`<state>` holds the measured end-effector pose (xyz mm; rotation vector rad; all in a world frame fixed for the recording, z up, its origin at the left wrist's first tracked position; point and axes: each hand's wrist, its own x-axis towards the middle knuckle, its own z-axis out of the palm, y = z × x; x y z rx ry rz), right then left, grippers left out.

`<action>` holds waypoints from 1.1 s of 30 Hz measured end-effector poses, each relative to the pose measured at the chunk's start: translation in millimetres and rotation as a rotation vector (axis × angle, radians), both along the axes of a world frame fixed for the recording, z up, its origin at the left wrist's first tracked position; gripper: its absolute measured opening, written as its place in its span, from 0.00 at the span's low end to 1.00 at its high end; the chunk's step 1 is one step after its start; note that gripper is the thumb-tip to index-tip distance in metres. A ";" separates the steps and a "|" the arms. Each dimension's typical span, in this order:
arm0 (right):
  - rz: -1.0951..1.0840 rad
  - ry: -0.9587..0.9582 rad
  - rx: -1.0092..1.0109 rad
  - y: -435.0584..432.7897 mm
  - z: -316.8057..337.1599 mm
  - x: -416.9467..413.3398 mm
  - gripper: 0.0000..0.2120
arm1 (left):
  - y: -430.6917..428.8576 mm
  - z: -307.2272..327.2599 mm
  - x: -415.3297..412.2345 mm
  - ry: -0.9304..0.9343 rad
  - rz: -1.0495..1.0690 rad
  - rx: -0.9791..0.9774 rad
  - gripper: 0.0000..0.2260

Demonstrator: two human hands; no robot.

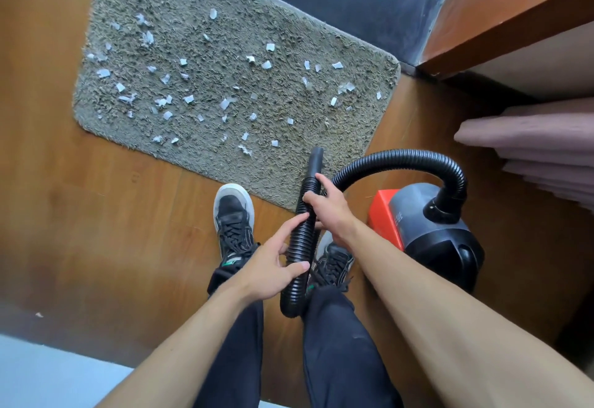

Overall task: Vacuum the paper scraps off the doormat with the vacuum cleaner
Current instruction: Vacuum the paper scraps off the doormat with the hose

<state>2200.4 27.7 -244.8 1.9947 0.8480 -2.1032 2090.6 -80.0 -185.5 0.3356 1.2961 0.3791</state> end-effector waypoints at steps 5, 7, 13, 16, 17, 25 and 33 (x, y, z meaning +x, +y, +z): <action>-0.039 0.016 -0.020 -7.6 5.2 -19.7 0.28 | -1.6 7.2 -31.1 -0.041 0.011 -0.015 0.34; -0.046 0.027 -0.036 -10.0 4.5 -31.8 0.31 | -4.1 9.0 -44.3 -0.043 0.018 -0.022 0.34; -0.001 0.053 -0.035 -12.4 1.7 -70.8 0.31 | -15.9 9.3 -73.9 -0.046 0.139 -0.054 0.34; 0.044 0.041 -0.048 -10.8 0.2 -86.9 0.32 | -22.0 8.3 -81.4 -0.025 0.181 -0.063 0.34; 0.056 0.035 -0.049 -10.3 -0.5 -90.7 0.32 | -23.3 7.6 -83.1 -0.023 0.187 -0.065 0.34; 0.073 -0.010 0.119 -6.3 -11.6 -105.5 0.33 | -12.4 3.5 -96.7 -0.046 0.209 -0.042 0.34; 0.021 -0.019 0.131 16.3 -18.0 -90.8 0.31 | 20.3 -0.3 -96.7 -0.085 0.167 -0.049 0.32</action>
